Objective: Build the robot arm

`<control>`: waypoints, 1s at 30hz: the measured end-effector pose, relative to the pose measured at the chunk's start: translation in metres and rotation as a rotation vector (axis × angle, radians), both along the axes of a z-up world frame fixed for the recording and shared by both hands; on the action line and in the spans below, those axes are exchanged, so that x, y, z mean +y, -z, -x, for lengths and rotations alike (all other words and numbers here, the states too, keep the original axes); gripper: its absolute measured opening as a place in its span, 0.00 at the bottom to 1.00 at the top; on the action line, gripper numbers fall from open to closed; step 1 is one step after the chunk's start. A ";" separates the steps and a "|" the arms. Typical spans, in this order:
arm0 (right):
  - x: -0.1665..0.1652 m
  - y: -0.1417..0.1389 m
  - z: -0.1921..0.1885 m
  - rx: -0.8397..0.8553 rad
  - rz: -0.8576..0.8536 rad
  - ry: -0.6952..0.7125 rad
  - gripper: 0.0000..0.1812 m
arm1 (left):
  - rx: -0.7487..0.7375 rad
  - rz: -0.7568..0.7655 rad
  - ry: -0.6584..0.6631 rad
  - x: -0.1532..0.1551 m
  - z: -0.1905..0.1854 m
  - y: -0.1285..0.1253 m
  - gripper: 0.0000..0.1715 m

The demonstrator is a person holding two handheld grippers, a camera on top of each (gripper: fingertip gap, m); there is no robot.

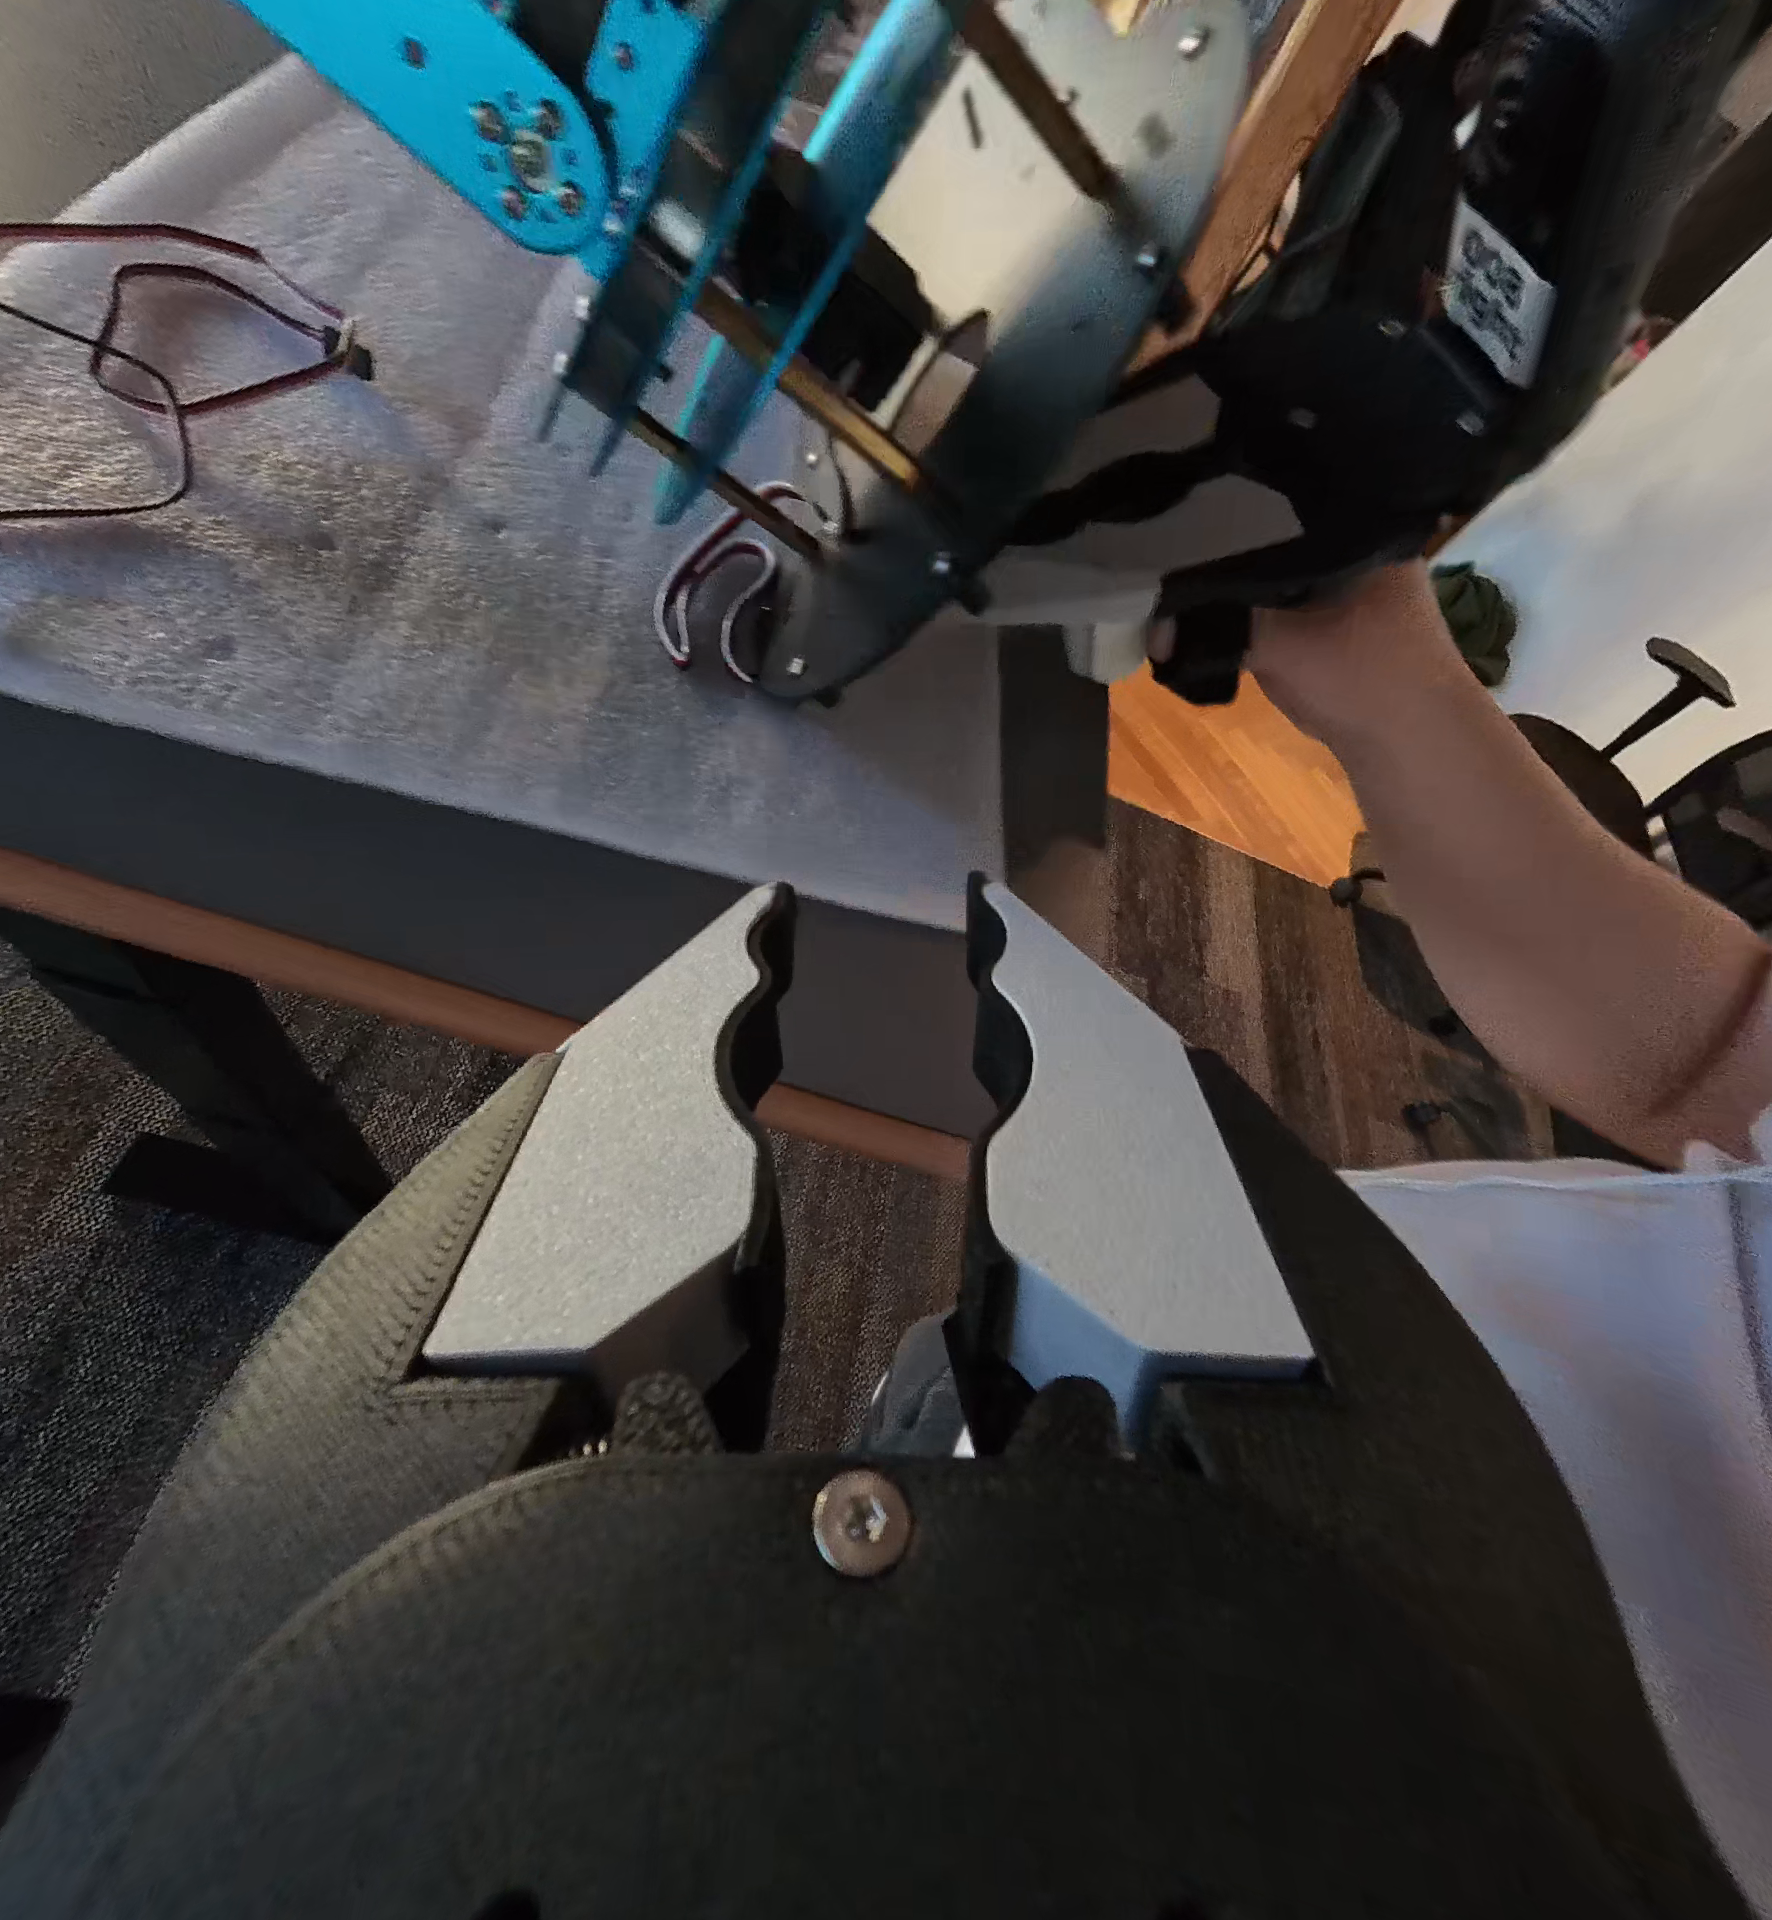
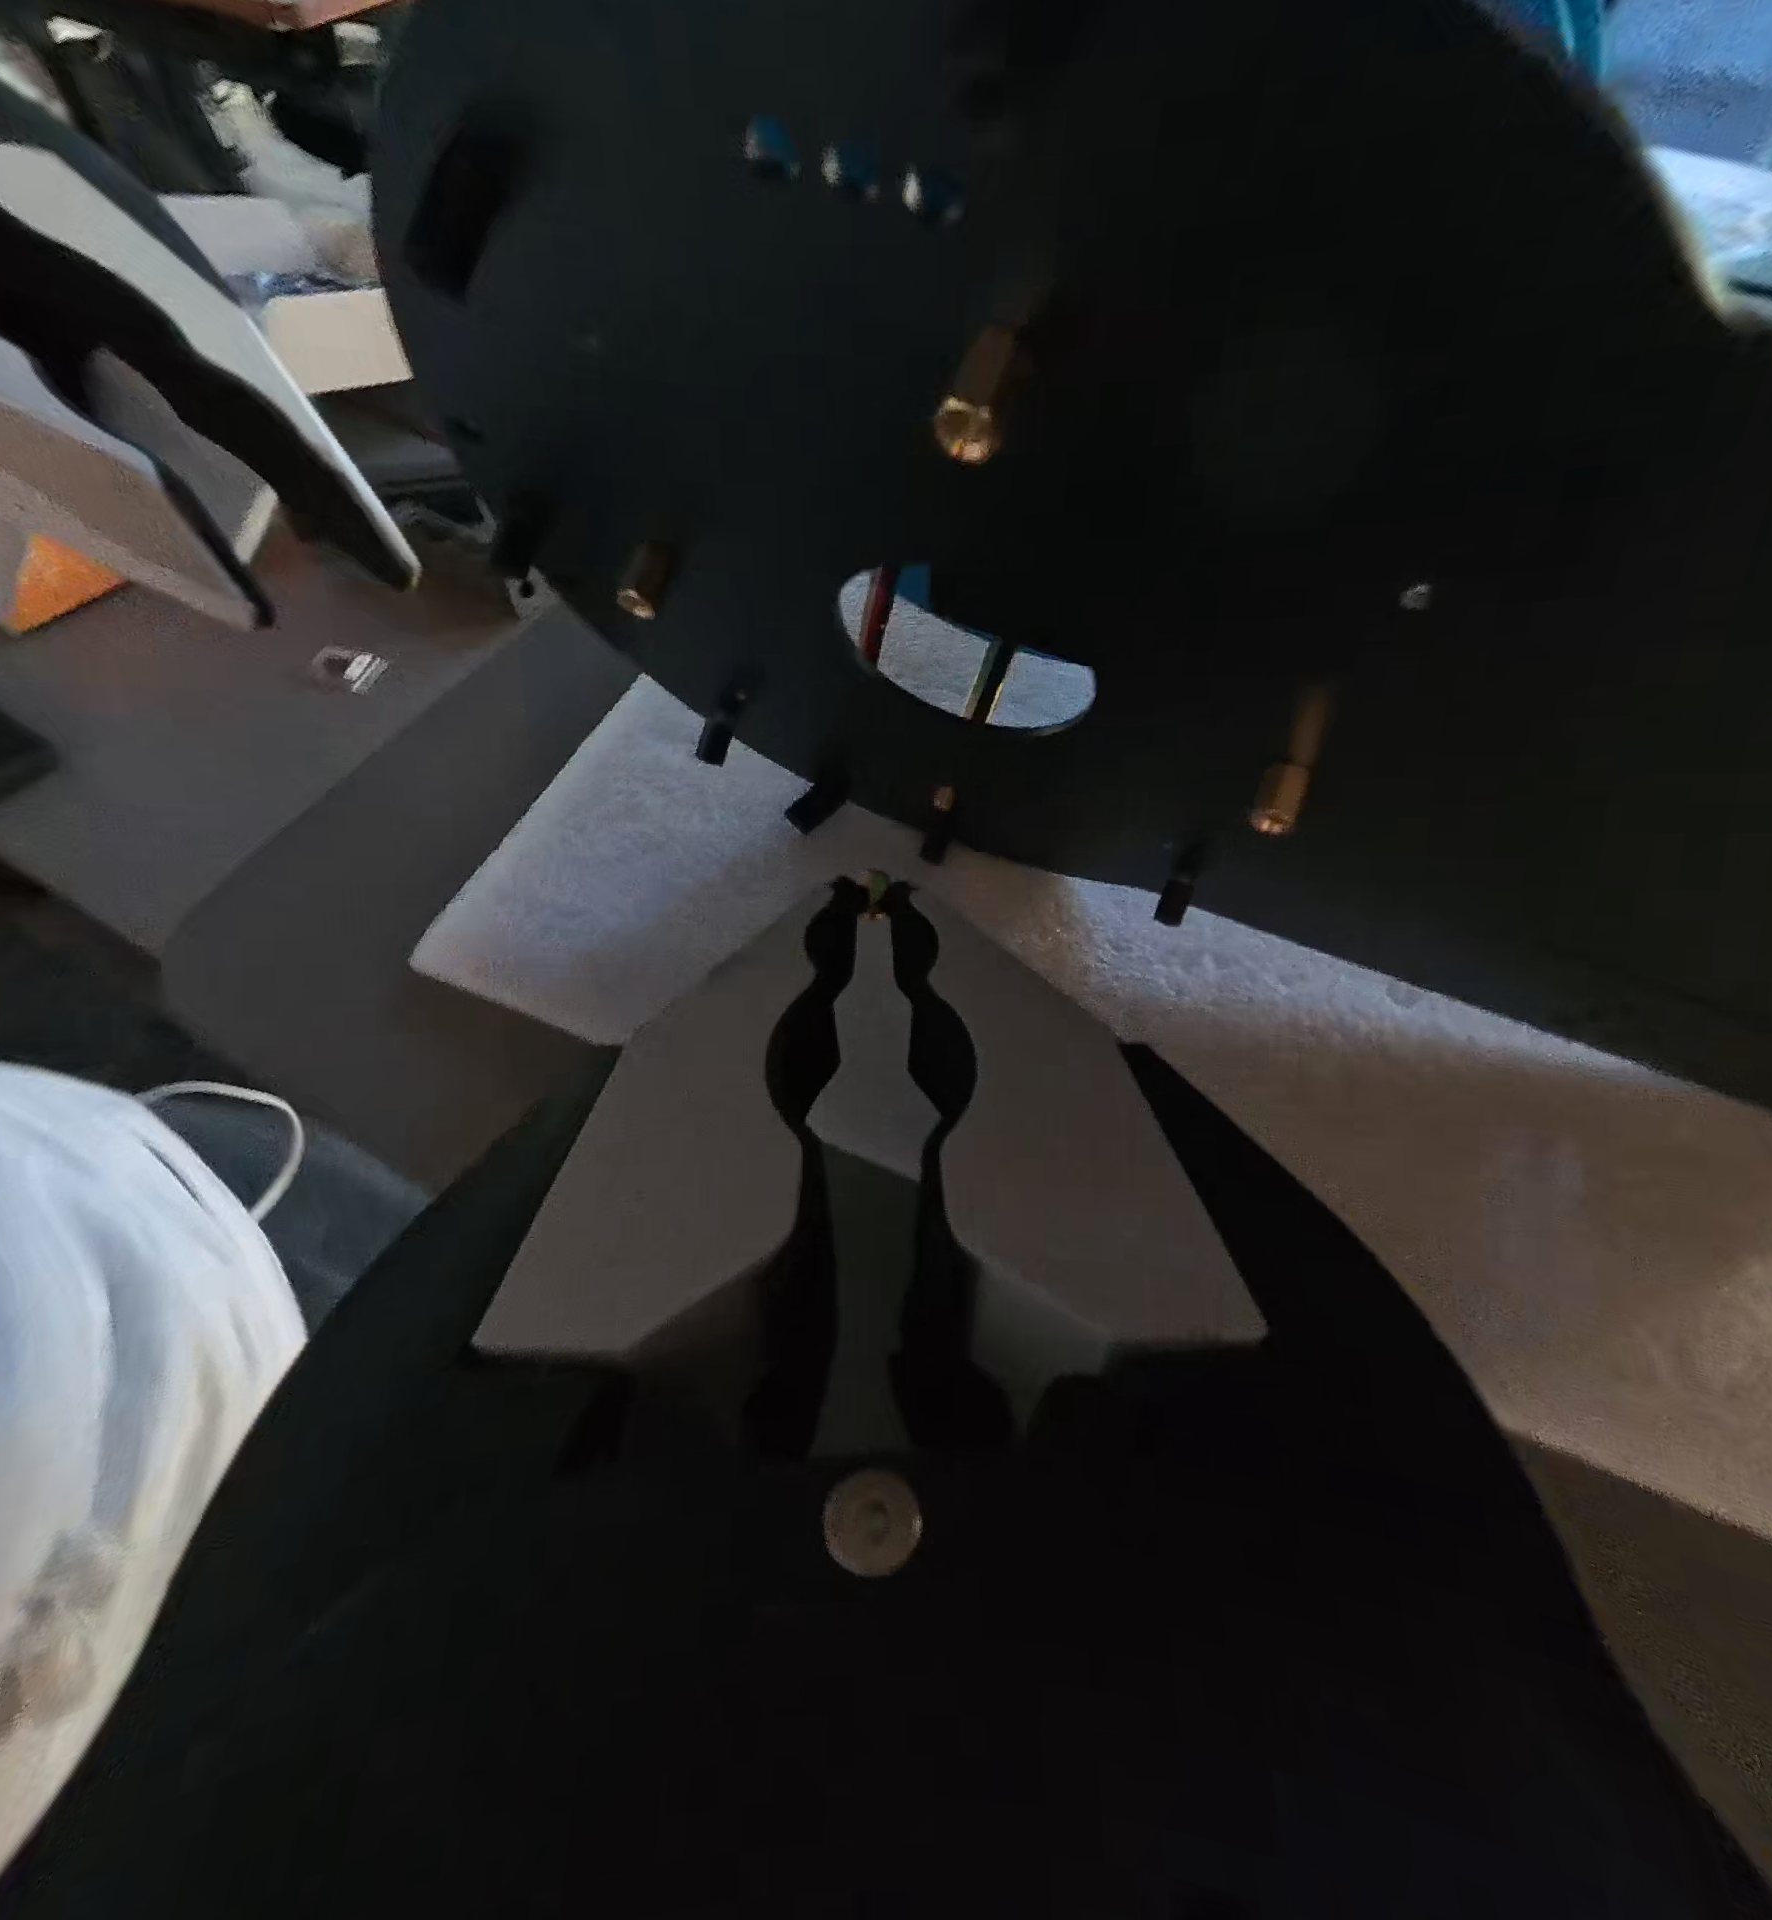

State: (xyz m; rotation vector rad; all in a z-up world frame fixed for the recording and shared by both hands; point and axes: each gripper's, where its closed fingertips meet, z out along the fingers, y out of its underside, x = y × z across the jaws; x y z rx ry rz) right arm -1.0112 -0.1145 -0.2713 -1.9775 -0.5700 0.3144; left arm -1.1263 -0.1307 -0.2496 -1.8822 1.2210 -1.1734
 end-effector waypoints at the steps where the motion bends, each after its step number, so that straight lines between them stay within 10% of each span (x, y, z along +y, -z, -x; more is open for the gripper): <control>1: 0.001 0.001 0.002 0.020 0.006 0.030 0.02 | 0.000 0.004 -0.006 0.008 -0.001 0.002 0.17; 16: 0.000 -0.006 -0.022 0.061 0.028 0.298 0.03 | 0.043 -0.096 0.072 0.088 -0.036 0.014 0.21; 30: -0.001 0.005 -0.020 -0.016 0.046 0.304 0.03 | 0.227 -0.218 0.012 0.095 -0.087 0.043 0.53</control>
